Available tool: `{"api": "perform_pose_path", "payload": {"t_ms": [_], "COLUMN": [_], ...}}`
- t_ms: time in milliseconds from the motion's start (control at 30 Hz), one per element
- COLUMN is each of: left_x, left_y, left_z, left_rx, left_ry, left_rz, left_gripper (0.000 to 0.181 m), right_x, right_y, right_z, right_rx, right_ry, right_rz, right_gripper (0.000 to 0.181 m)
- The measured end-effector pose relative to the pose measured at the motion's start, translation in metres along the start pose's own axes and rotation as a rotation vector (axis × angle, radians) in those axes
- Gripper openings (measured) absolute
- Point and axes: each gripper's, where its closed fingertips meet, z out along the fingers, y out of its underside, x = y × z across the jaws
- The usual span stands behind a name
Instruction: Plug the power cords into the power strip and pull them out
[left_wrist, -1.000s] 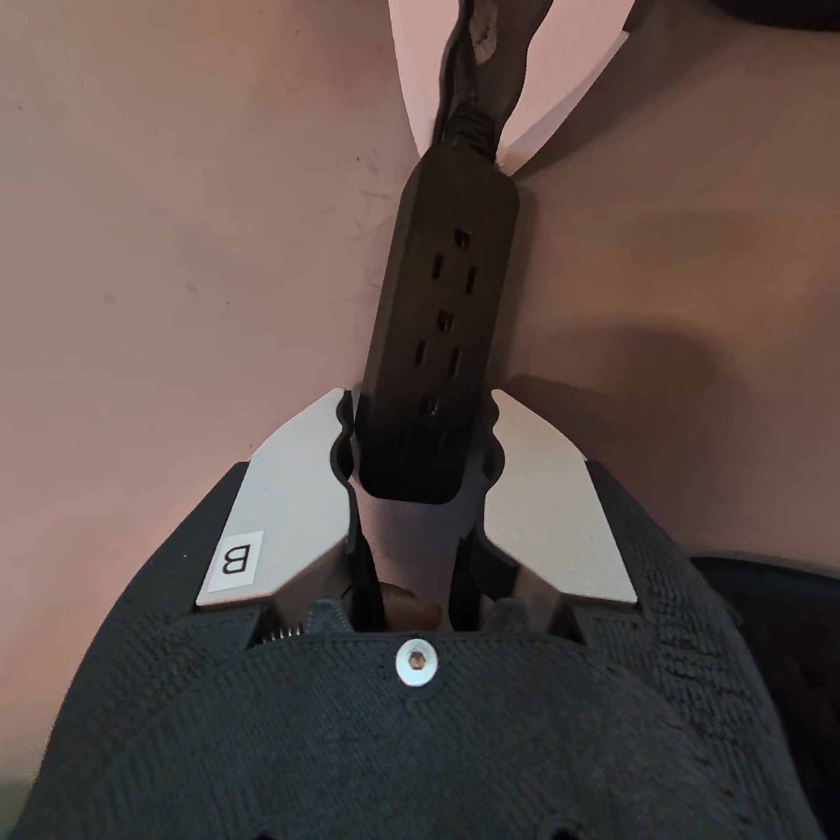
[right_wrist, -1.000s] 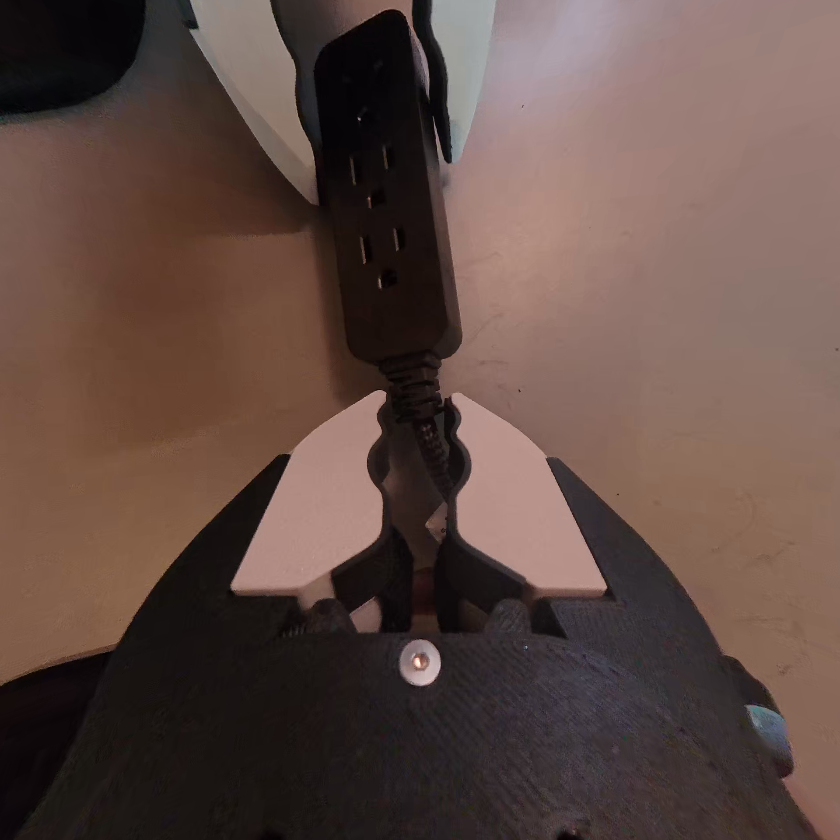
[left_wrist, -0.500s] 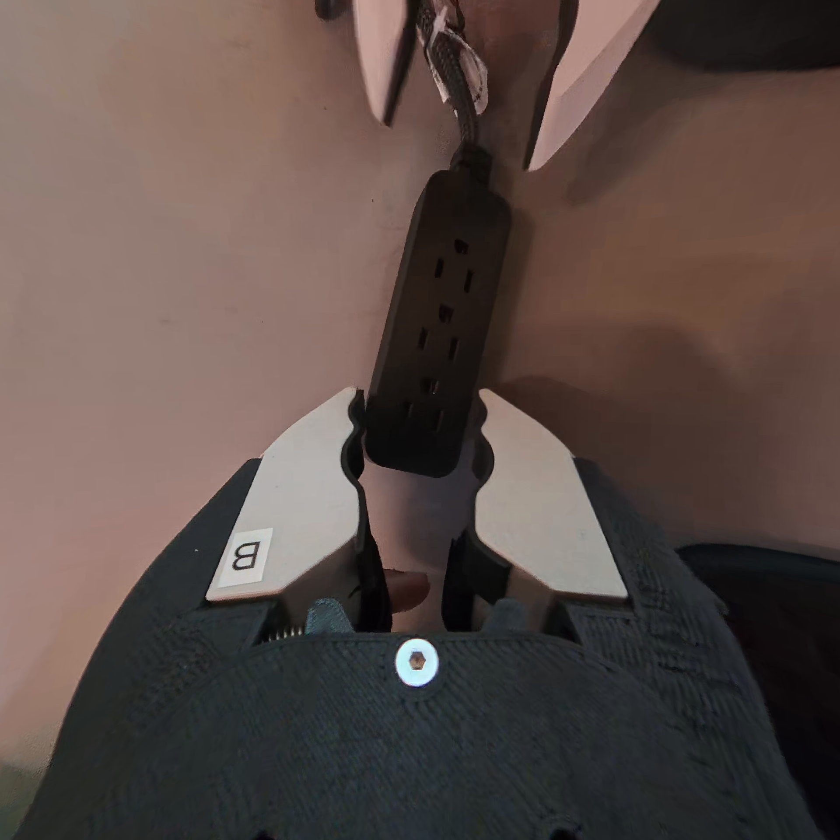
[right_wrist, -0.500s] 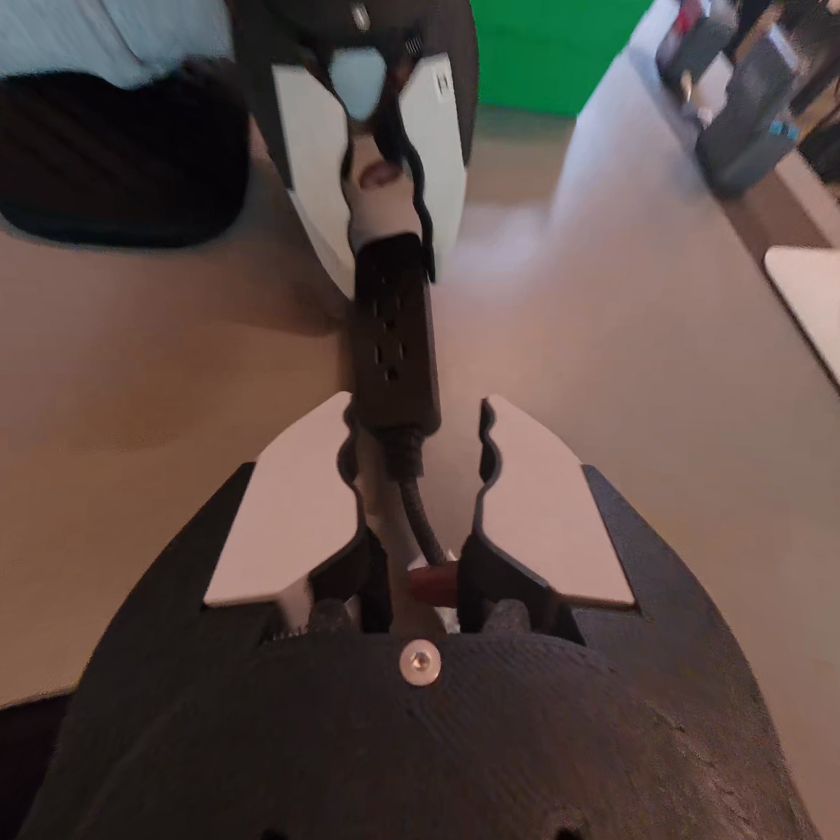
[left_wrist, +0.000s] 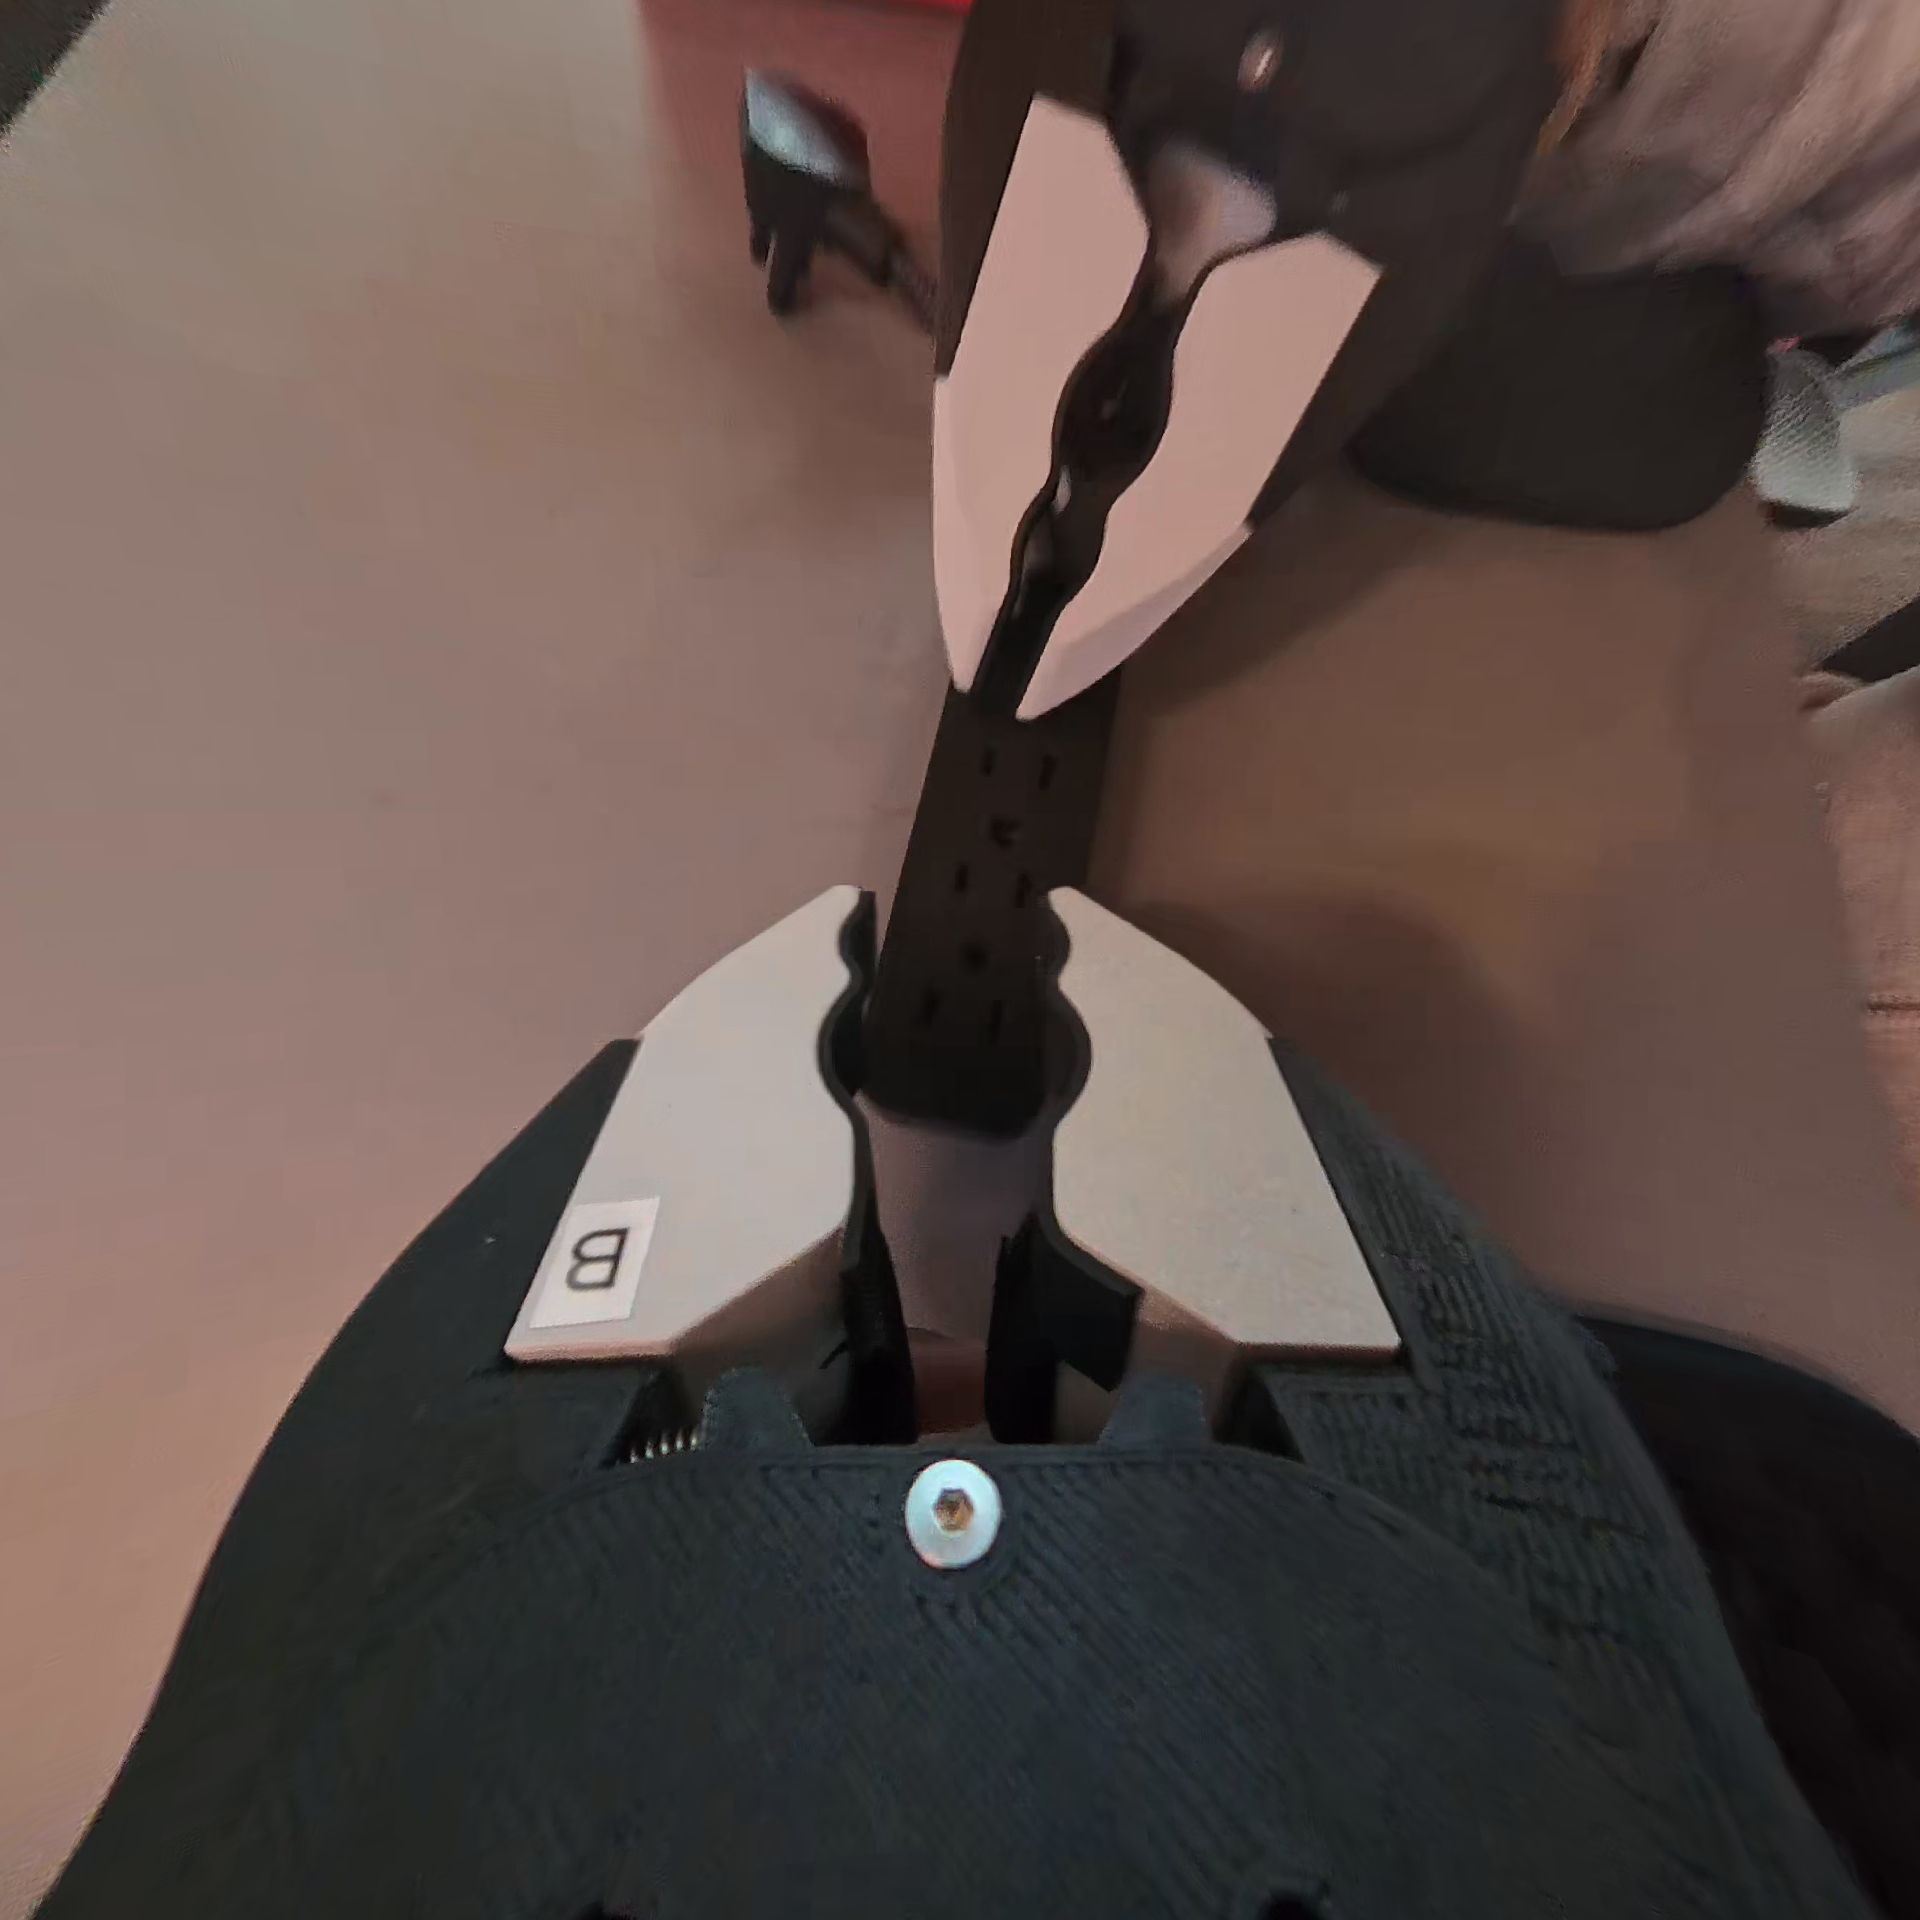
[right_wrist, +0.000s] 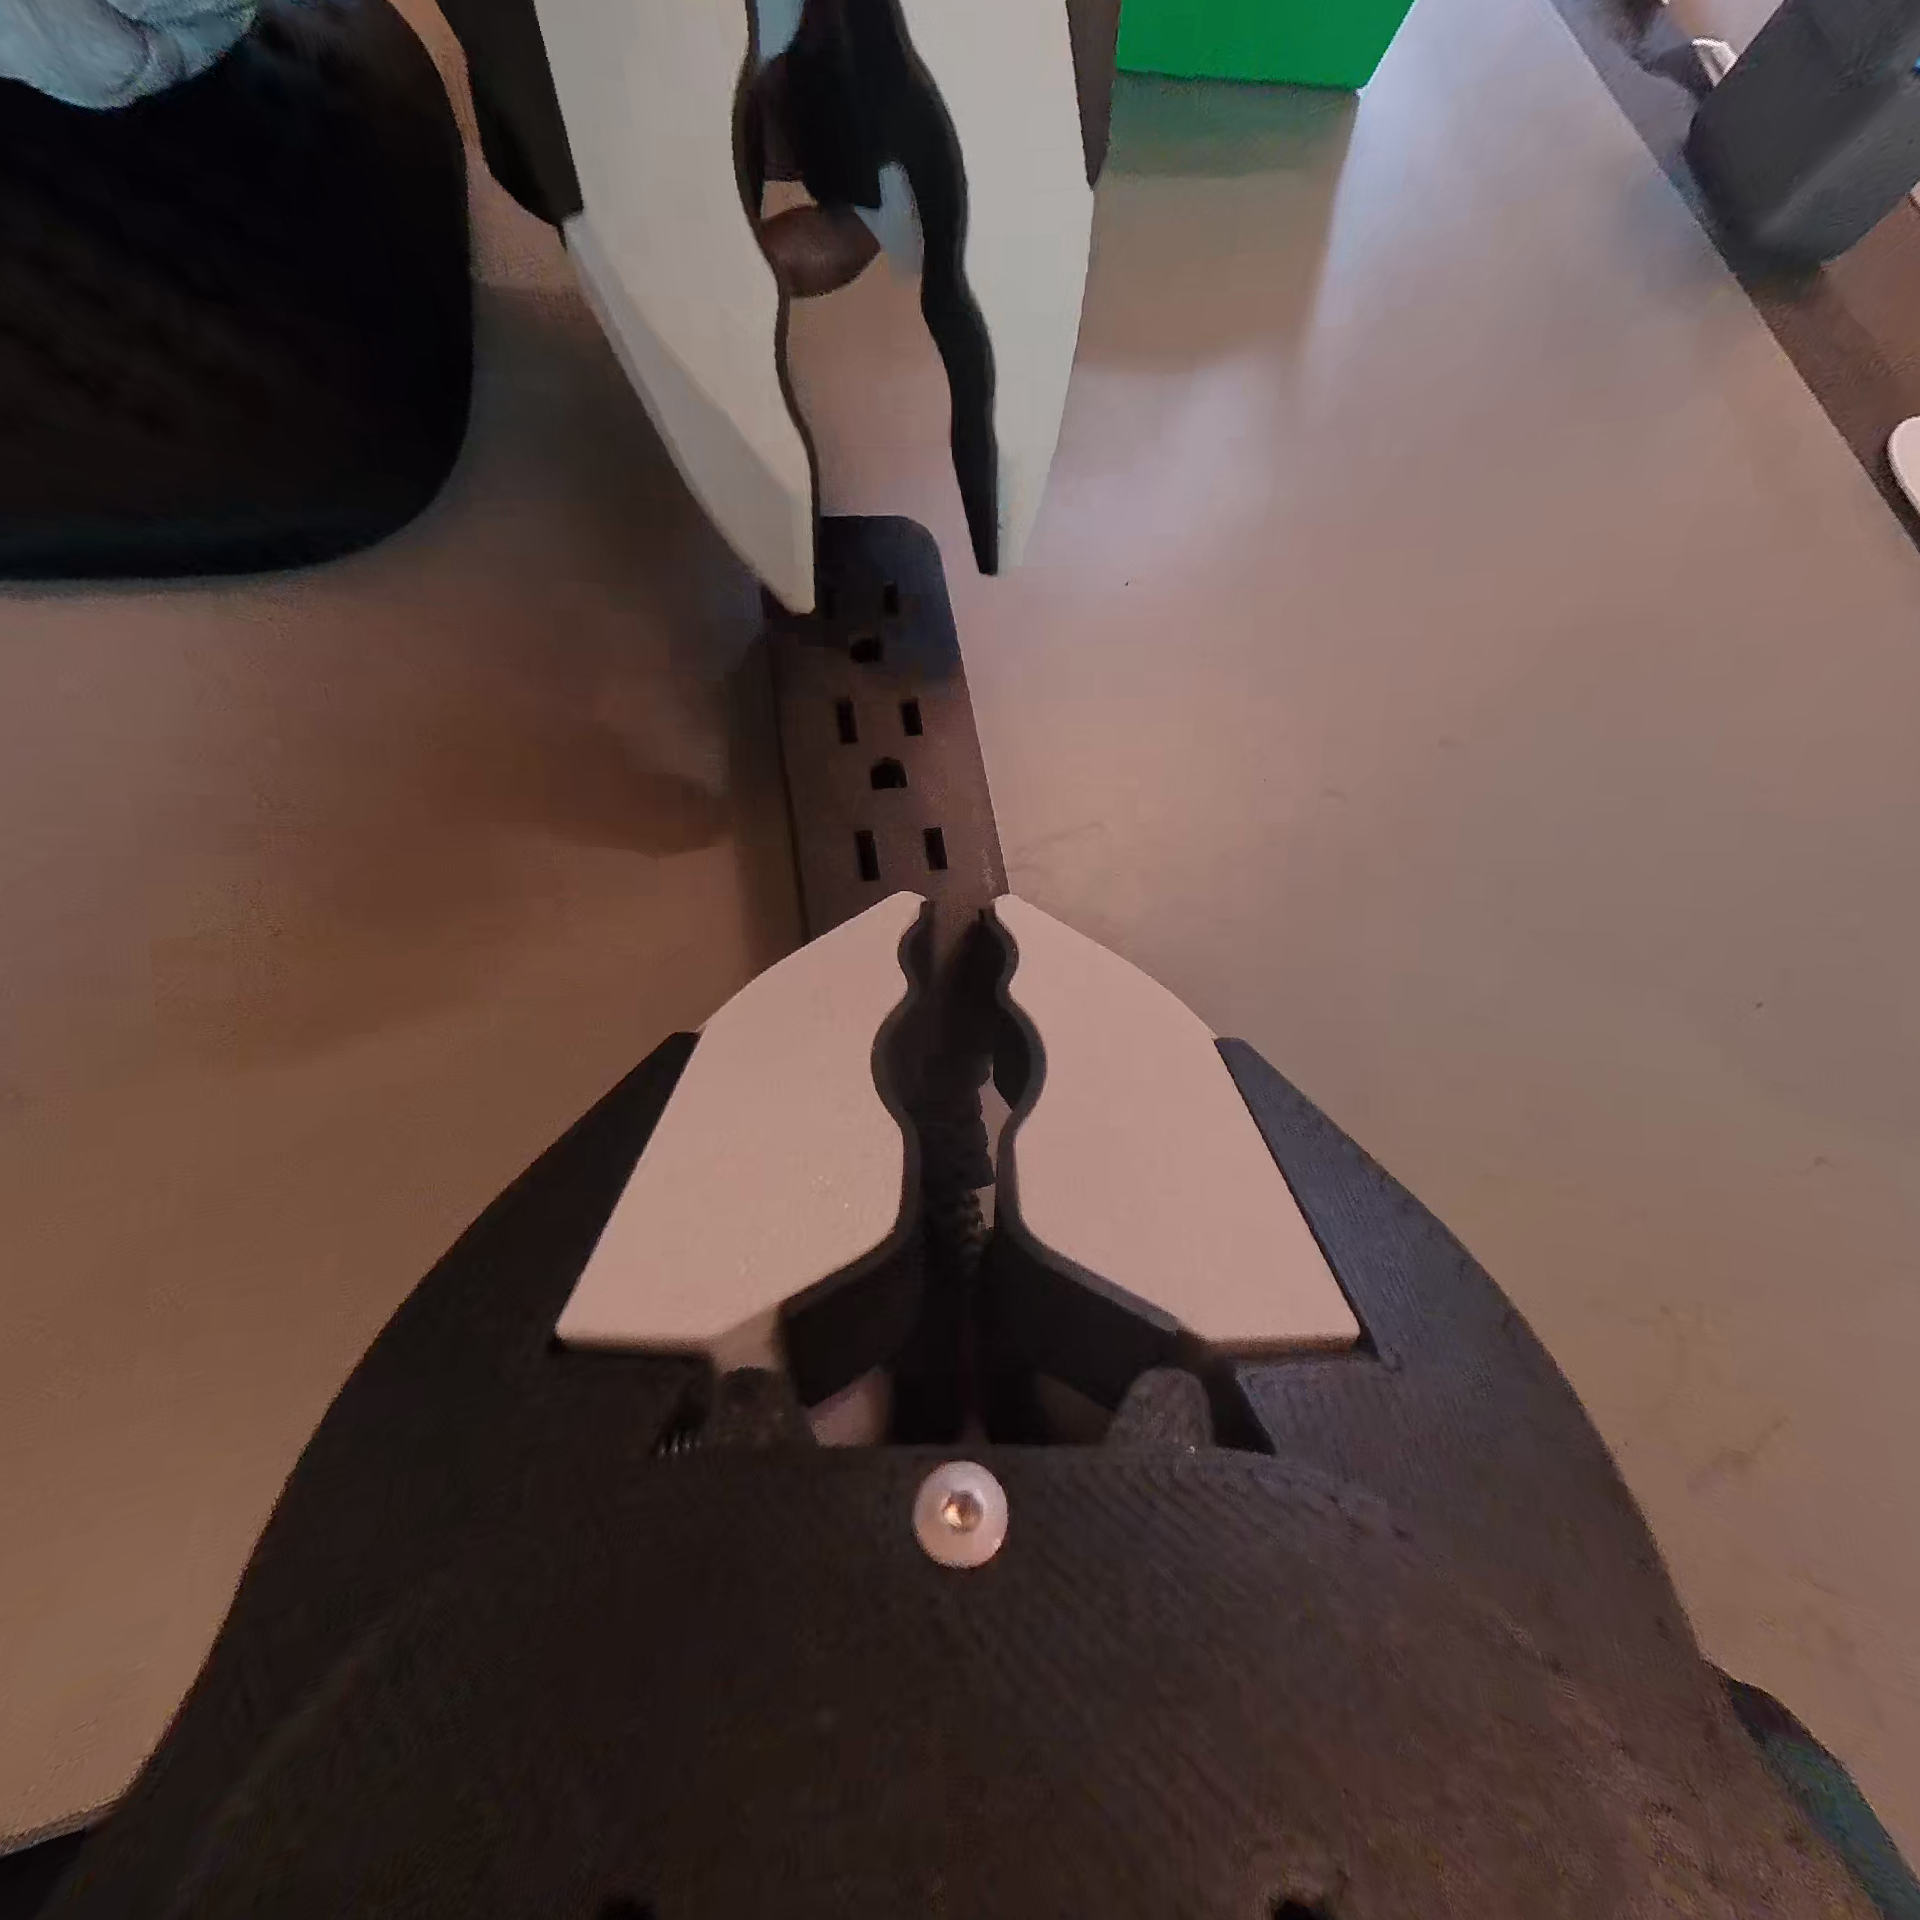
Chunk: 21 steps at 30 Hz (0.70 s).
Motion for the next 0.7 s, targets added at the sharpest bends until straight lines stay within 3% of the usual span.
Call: {"api": "perform_pose_path", "payload": {"t_ms": [133, 333, 367, 400, 500, 567, 633, 667, 700], "left_x": [0.001, -0.001, 0.000, 0.000, 0.000, 0.000, 0.005, 0.005, 0.001], "left_y": [0.016, 0.017, 0.017, 0.017, 0.017, 0.017, 0.017, 0.016, 0.014], "left_z": [0.007, 0.009, 0.009, 0.009, 0.009, 0.009, 0.008, 0.007, 0.005], "left_rx": [-0.096, -0.137, -0.132, -0.130, -0.135, -0.138, -0.133, -0.128, -0.115], "left_ry": [0.016, -0.039, -0.040, -0.040, -0.042, -0.042, -0.014, -0.011, -0.040], "left_rz": [-0.046, -0.055, -0.061, -0.069, -0.074, -0.067, -0.050, -0.036, -0.023], "left_gripper": [0.003, 0.000, 0.000, 0.000, 0.000, 0.002, 0.010, 0.024, 0.051], "right_x": [0.000, 0.001, 0.001, -0.001, -0.005, -0.004, -0.005, -0.007, -0.008], "right_y": [0.000, 0.000, -0.001, -0.004, -0.021, -0.023, -0.018, -0.018, -0.018], "right_z": [0.000, -0.001, -0.004, -0.008, -0.029, -0.037, -0.038, -0.038, -0.037], "right_rx": [0.009, 0.007, 0.019, 0.048, 0.202, 0.224, 0.205, 0.200, 0.206], "right_ry": [-0.002, -0.012, -0.026, -0.063, -0.176, -0.204, -0.200, -0.202, -0.203], "right_rz": [-0.004, 0.009, 0.029, 0.064, 0.188, 0.210, 0.181, 0.169, 0.165], "right_gripper": [0.009, 0.010, 0.018, 0.039, 0.056, 0.068, 0.079, 0.082, 0.083]}}
